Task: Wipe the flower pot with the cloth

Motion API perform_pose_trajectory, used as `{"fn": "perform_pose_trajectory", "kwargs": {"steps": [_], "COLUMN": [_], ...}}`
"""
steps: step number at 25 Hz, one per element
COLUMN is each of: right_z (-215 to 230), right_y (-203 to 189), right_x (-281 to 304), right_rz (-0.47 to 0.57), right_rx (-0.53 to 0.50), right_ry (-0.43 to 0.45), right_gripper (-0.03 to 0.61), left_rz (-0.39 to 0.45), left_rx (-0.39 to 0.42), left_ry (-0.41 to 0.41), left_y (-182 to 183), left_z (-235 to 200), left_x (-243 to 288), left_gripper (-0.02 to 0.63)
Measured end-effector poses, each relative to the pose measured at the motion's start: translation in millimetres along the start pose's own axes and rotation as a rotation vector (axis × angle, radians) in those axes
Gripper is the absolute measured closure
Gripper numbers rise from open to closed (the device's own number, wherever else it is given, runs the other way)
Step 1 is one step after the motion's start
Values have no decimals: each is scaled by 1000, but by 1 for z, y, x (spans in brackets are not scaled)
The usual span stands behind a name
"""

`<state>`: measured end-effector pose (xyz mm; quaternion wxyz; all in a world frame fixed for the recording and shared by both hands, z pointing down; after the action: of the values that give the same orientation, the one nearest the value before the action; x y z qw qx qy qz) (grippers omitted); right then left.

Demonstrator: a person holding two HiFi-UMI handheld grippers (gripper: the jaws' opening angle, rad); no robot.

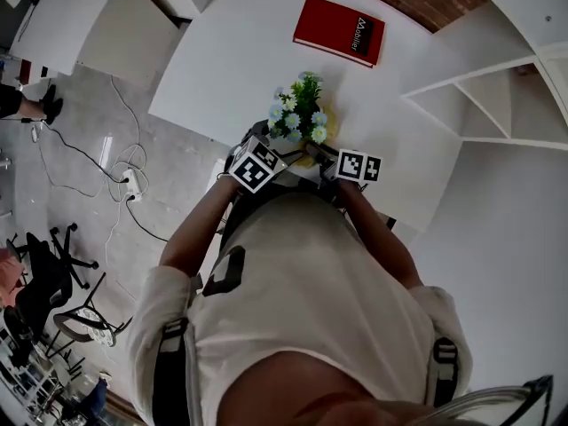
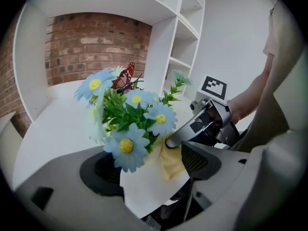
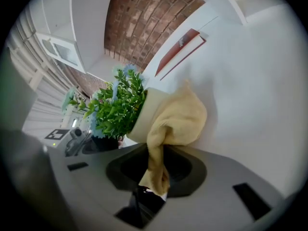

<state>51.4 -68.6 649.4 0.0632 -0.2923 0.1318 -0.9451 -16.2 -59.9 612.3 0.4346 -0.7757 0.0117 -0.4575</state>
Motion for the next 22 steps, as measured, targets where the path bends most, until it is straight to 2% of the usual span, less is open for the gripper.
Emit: {"fn": "perform_pose_trajectory", "kwargs": {"steps": [4, 10, 13, 19, 22], "right_z": [-1, -42, -44, -43, -42], "right_y": [7, 27, 29, 29, 26], "right_x": [-9, -26, -27, -22, -29], "right_rz": [-1, 52, 71, 113, 175], "right_rx": [-31, -150, -187, -141, -119], "right_ry": [-2, 57, 58, 154, 164], "right_gripper": [482, 480, 480, 485, 487], "left_rz": [-17, -8, 11, 27, 9], "left_rx": [12, -7, -8, -13, -1], "left_ry": [-23, -84, -105, -103, -123], "left_y": [-5, -2, -2, 0, 2], "left_z": [5, 18, 31, 29, 35], "left_x": [2, -2, 1, 4, 4], "left_gripper": [255, 255, 255, 255, 255]}}
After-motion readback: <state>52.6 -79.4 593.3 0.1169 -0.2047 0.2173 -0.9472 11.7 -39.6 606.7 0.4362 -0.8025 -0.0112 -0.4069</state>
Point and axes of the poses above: the fingertips, and each gripper's own axes: x forward along the fingers, z to its right, y out of its top, the point moved 2 cm from there along -x, backward along the fingers, and after that the axes turned 1 degree about -z, right-handed, at the moved point
